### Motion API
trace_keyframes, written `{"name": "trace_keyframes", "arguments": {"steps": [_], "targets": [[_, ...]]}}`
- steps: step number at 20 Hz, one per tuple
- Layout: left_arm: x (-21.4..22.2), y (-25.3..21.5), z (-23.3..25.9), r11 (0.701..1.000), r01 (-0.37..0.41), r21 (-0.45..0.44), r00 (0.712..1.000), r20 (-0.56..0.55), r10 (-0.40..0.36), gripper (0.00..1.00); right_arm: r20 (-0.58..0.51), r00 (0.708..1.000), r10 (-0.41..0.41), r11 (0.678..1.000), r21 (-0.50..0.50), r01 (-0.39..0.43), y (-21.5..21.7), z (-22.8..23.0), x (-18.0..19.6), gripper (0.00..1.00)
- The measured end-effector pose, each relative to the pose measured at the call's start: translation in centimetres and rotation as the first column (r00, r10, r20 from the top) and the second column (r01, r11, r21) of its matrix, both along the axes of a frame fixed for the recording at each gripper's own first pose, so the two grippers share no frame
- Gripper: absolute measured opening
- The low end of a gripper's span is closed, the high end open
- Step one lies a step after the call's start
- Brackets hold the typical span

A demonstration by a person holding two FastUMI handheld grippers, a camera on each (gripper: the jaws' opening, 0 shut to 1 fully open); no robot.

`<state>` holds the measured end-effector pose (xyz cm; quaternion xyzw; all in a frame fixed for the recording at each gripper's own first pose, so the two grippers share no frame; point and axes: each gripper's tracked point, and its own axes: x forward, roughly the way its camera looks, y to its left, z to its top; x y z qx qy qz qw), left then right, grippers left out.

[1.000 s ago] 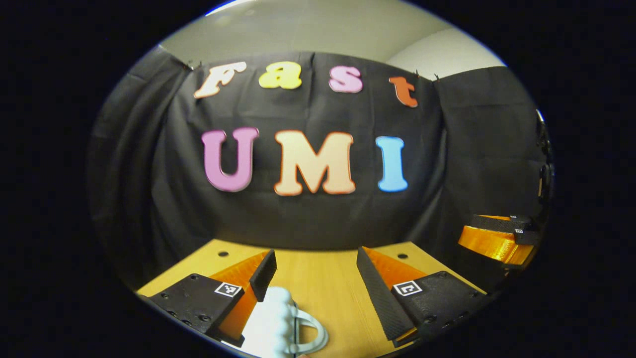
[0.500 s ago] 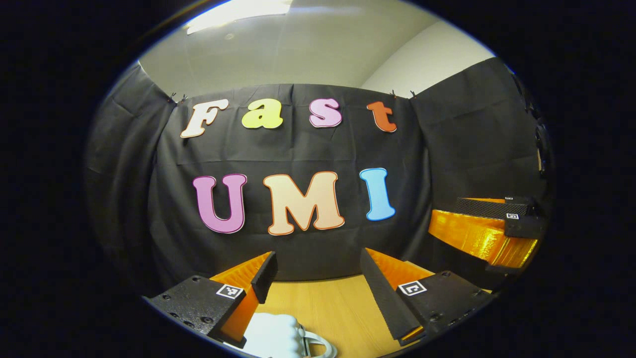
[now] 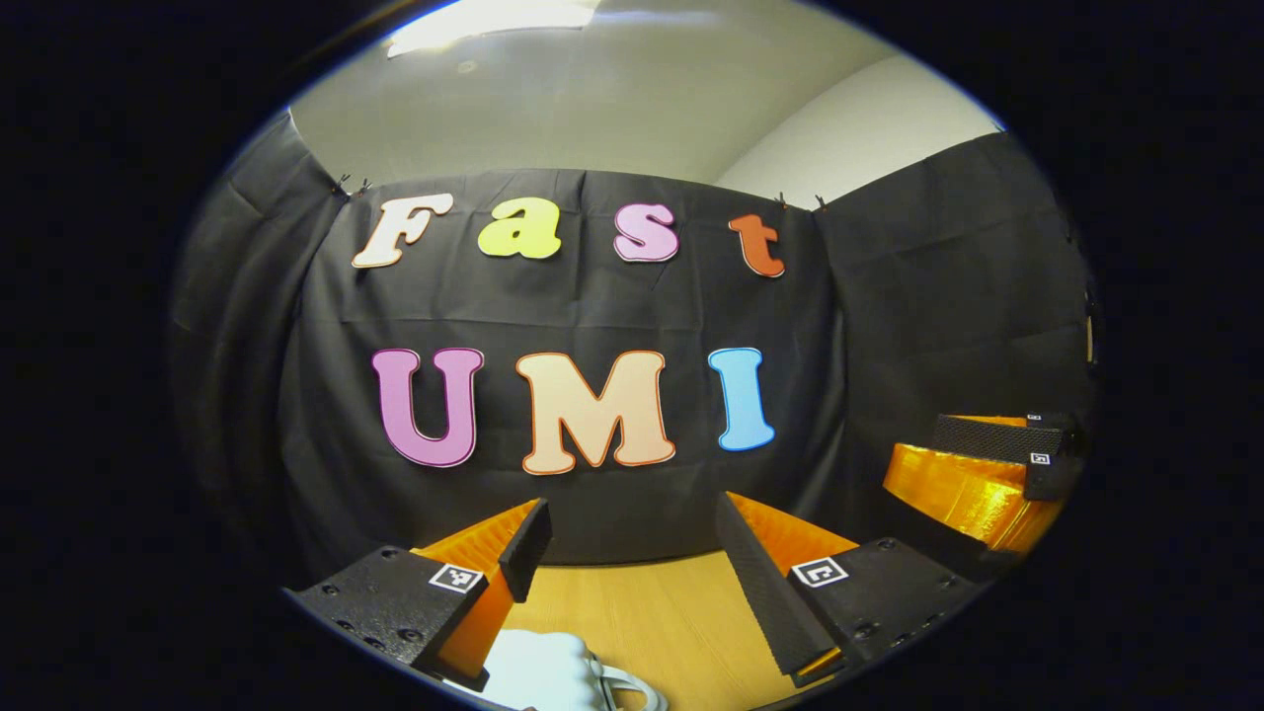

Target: First open the suitcase, pack the skin care products into it, and then close the suitcase.

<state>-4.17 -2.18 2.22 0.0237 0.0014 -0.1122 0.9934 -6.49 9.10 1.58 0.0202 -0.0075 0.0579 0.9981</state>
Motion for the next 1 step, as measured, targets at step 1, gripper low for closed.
{"name": "trace_keyframes", "arguments": {"steps": [1], "targets": [[-0.09,0.06,0.06,1.0,0.001,-0.006,1.0,0.001,-0.001,1.0,0.003,1.0,-0.001,1.0,0.002,0.001,0.14,0.14,0.03,0.97]]}}
